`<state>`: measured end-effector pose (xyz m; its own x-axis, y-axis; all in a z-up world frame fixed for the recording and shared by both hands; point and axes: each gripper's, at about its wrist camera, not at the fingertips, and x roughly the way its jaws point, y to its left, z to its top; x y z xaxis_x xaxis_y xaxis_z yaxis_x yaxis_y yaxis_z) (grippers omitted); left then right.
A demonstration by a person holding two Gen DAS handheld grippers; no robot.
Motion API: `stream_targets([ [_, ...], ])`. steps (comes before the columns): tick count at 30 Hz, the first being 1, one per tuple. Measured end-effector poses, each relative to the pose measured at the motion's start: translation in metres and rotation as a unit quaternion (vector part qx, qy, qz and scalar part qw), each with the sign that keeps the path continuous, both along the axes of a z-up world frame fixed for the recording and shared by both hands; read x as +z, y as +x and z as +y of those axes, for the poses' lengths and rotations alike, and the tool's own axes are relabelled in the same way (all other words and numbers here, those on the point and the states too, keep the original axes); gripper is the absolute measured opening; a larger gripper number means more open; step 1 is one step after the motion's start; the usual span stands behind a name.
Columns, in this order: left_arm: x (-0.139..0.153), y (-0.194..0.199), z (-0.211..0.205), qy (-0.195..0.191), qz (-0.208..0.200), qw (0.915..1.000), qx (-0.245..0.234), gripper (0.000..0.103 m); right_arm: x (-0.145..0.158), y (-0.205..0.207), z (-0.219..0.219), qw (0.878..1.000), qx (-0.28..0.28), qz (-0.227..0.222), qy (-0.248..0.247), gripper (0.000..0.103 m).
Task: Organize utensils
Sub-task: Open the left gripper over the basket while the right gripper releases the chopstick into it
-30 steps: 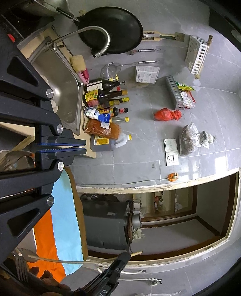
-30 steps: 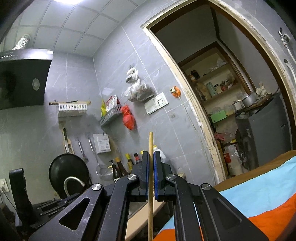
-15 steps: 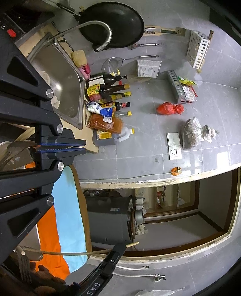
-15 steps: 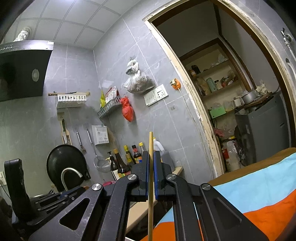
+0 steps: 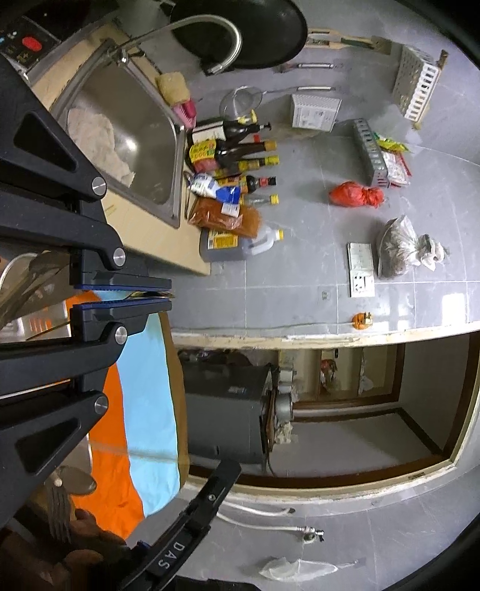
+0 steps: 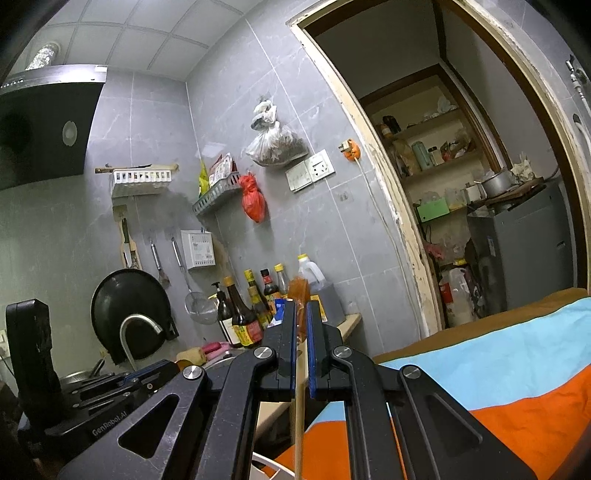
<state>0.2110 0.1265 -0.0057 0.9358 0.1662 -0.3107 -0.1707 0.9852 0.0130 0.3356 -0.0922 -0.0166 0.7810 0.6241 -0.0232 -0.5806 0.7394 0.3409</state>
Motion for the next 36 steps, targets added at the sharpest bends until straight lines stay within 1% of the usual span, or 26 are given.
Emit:
stream_targets([
  [2, 0.001, 0.001, 0.001, -0.013, 0.008, 0.9997, -0.017, 0.007, 0.001, -0.001, -0.002, 1.000, 0.000, 0.001, -0.003, 0.008],
  [3, 0.001, 0.001, 0.002, -0.021, 0.010, 0.9994, -0.024, 0.008, 0.002, -0.002, -0.003, 1.000, -0.003, 0.002, -0.004, 0.013],
  [4, 0.001, 0.001, 0.003, -0.029, 0.011, 0.9991, -0.030, 0.013, 0.003, -0.003, -0.004, 1.000, -0.003, 0.002, -0.003, 0.022],
  [5, 0.001, 0.001, 0.005, -0.040, 0.012, 0.9985, -0.036, 0.021, 0.004, -0.004, -0.006, 1.000, -0.006, 0.002, -0.001, 0.028],
  [6, 0.002, 0.000, 0.007, -0.052, 0.012, 0.9978, -0.039, 0.024, 0.006, -0.006, -0.008, 1.000, -0.008, 0.001, 0.001, 0.037],
  [7, 0.002, -0.001, 0.010, -0.065, 0.012, 0.9969, -0.043, 0.028, 0.007, -0.007, -0.009, 1.000, -0.010, 0.001, 0.002, 0.038],
  [8, 0.002, -0.002, 0.011, -0.073, 0.013, 0.9961, -0.046, 0.028, 0.008, -0.009, -0.011, 1.000, -0.013, 0.000, 0.001, 0.038],
  [12, 0.004, -0.003, 0.014, -0.086, 0.018, 0.9950, -0.047, 0.031, 0.014, -0.015, -0.017, 1.000, -0.023, 0.000, -0.011, 0.038],
  [13, 0.005, -0.003, 0.014, -0.089, 0.019, 0.9947, -0.048, 0.033, 0.015, -0.017, -0.019, 1.000, -0.025, -0.001, -0.013, 0.038],
  [14, 0.006, -0.004, 0.014, -0.090, 0.019, 0.9946, -0.049, 0.038, 0.016, -0.019, -0.020, 0.999, -0.030, 0.000, -0.016, 0.039],
  [15, 0.007, -0.005, 0.015, -0.093, 0.018, 0.9943, -0.049, 0.042, 0.017, -0.021, -0.024, 0.999, -0.036, 0.002, -0.017, 0.044],
  [16, 0.009, -0.006, 0.015, -0.097, 0.016, 0.9939, -0.051, 0.047, 0.019, -0.023, -0.025, 0.999, -0.040, 0.003, -0.017, 0.046],
  [17, 0.010, -0.007, 0.015, -0.100, 0.014, 0.9935, -0.052, 0.050, 0.020, -0.025, -0.028, 0.999, -0.045, 0.005, -0.019, 0.046],
  [21, 0.013, -0.009, 0.010, -0.102, 0.016, 0.9930, -0.057, 0.052, 0.026, -0.034, -0.037, 0.997, -0.065, 0.008, -0.033, 0.046],
  [23, 0.015, -0.010, 0.007, -0.100, 0.020, 0.9930, -0.059, 0.060, 0.028, -0.039, -0.040, 0.996, -0.075, 0.013, -0.041, 0.048],
  [25, 0.016, -0.011, 0.004, -0.097, 0.023, 0.9932, -0.059, 0.066, 0.031, -0.044, -0.044, 0.995, -0.088, 0.018, -0.049, 0.053],
  [27, 0.017, -0.012, 0.001, -0.096, 0.026, 0.9931, -0.061, 0.071, 0.033, -0.049, -0.049, 0.993, -0.101, 0.026, -0.058, 0.054],
  [29, 0.018, -0.014, -0.002, -0.096, 0.029, 0.9930, -0.062, 0.083, 0.035, -0.056, -0.054, 0.990, -0.117, 0.035, -0.070, 0.059],
  [30, 0.018, -0.015, -0.004, -0.094, 0.029, 0.9932, -0.062, 0.086, 0.036, -0.059, -0.057, 0.989, -0.124, 0.038, -0.075, 0.065],
  [31, 0.019, -0.017, -0.007, -0.093, 0.027, 0.9935, -0.061, 0.093, 0.038, -0.062, -0.060, 0.987, -0.131, 0.040, -0.080, 0.067],
  [32, 0.019, -0.019, -0.008, -0.092, 0.026, 0.9936, -0.059, 0.096, 0.039, -0.066, -0.064, 0.986, -0.139, 0.043, -0.085, 0.071],
  [33, 0.019, -0.021, -0.011, -0.092, 0.024, 0.9937, -0.058, 0.101, 0.040, -0.070, -0.068, 0.984, -0.146, 0.047, -0.089, 0.074],
  [36, 0.020, -0.029, -0.019, -0.088, 0.019, 0.9944, -0.056, 0.103, 0.044, -0.079, -0.079, 0.980, -0.162, 0.057, -0.103, 0.078],
])
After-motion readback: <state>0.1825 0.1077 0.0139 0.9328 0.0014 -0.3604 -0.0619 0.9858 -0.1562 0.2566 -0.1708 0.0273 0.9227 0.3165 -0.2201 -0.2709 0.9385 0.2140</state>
